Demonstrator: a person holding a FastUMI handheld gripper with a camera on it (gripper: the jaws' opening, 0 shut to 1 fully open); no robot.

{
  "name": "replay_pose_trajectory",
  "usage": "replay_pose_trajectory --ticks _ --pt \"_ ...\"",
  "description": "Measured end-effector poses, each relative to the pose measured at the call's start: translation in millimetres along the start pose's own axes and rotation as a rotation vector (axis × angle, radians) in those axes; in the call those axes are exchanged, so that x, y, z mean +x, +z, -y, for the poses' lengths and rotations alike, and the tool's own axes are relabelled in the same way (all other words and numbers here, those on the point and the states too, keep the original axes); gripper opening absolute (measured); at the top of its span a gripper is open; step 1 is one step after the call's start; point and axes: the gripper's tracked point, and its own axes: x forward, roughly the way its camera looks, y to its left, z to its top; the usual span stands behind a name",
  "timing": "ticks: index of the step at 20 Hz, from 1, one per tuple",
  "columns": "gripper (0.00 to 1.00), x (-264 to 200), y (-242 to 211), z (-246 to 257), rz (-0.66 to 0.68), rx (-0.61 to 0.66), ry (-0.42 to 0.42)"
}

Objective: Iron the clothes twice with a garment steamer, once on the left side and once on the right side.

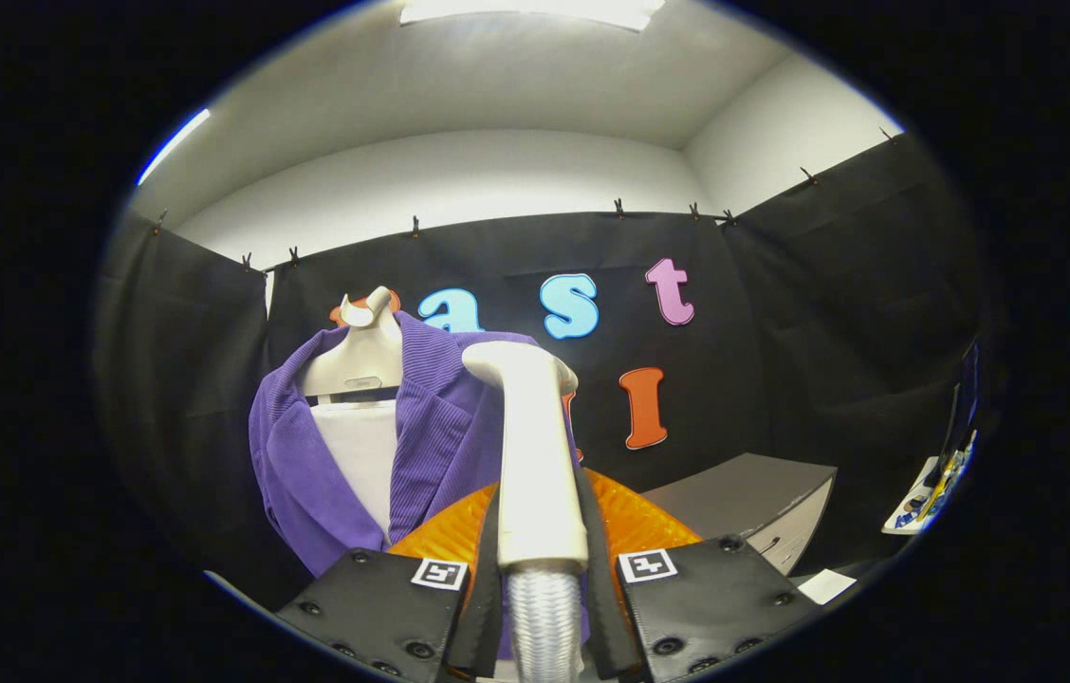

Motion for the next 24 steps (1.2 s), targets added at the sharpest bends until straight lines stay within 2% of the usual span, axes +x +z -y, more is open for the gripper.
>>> replay_pose_trajectory --ticks 4,10,24 --pt "0.44 -1 -14 -22 -0.003 -0.004 0.034" --pt "0.45 -1 -40 -24 -0.017 -0.063 0.001" --pt "0.45 -28 -121 2 -0.175 -0.061 -0.012"
